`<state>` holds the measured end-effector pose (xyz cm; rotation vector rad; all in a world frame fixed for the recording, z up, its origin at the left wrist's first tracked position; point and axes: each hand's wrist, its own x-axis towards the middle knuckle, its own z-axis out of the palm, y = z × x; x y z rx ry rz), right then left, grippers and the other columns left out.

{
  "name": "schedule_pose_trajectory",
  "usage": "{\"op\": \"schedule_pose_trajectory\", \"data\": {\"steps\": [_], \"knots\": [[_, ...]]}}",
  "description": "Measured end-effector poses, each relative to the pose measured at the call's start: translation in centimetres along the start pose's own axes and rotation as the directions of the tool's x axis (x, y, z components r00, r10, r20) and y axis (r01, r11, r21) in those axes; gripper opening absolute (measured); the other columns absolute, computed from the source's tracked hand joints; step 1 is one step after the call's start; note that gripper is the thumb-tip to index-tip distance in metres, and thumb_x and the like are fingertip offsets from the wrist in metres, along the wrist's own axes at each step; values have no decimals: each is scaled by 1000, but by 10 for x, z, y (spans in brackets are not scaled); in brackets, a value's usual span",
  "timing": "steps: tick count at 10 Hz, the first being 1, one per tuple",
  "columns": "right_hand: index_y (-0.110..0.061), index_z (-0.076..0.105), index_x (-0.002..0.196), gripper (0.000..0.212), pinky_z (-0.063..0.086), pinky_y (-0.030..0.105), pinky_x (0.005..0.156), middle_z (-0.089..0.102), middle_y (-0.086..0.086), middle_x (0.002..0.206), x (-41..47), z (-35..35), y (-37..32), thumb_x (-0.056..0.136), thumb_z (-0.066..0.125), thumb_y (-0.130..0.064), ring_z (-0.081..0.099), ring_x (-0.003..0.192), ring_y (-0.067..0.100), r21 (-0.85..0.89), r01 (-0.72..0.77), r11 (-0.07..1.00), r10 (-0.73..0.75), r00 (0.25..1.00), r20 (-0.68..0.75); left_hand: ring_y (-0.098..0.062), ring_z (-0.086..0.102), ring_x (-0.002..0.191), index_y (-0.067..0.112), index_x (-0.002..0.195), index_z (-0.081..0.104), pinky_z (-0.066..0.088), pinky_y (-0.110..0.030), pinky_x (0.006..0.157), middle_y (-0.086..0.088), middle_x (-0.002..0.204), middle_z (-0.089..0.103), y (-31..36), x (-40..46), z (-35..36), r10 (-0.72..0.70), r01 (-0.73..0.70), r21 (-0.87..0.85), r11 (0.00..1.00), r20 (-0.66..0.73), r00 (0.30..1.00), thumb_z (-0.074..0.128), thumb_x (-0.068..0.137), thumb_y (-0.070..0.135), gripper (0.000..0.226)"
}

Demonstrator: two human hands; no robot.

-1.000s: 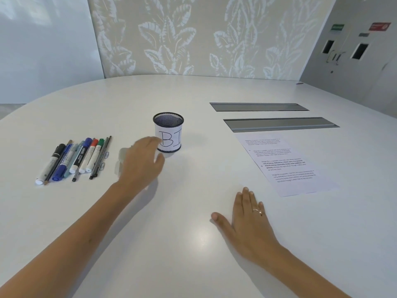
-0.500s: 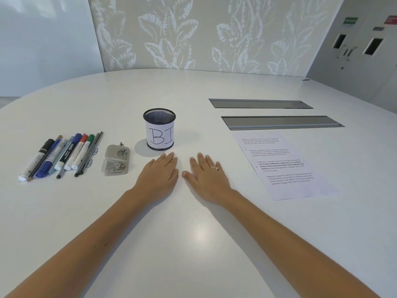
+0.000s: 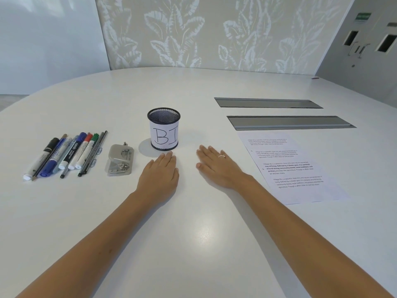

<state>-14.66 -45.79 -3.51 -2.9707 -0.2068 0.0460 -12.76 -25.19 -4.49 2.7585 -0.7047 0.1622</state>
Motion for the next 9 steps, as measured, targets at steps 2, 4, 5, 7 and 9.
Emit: {"op": "schedule_pose_trajectory", "data": {"steps": [2,4,5,7,9], "knots": [[-38,16,149,48,-1,35,118,6,-12,161,-15,9,-12,102,19,-43,2,147,10,-9,223,975,-223,975,-12,-21,16,147,10,148,25,17,-40,117,-5,160,19,-6,3,1,41,-41,6,999,23,999,27,100,27,51],[-23,76,92,32,46,29,99,73,-10,109,-39,11,-24,82,49,-9,63,108,4,717,61,694,139,967,-216,-18,16,147,17,149,25,16,-41,117,3,160,18,-10,4,0,115,-115,9,993,51,992,25,101,28,49],[-19,62,55,31,50,23,56,61,-11,55,-52,-3,-17,69,40,-4,59,55,8,811,70,581,392,849,-354,-15,20,146,21,144,35,17,-40,116,6,158,26,-11,5,-2,159,-155,-94,983,41,986,28,101,24,44],[-22,53,50,40,29,12,42,51,-11,48,-72,-5,-10,75,38,4,38,39,3,860,10,511,576,738,-351,-7,38,137,30,117,59,34,-28,100,18,142,50,-13,1,-8,191,-173,-360,917,15,981,36,94,14,37],[-13,58,56,33,39,15,46,56,-10,47,-86,-4,-15,77,40,4,51,43,9,850,-48,524,625,699,-346,-3,44,131,32,109,62,37,-27,97,21,136,55,-10,-9,-13,243,-232,-417,879,-25,970,40,90,16,34]]}}
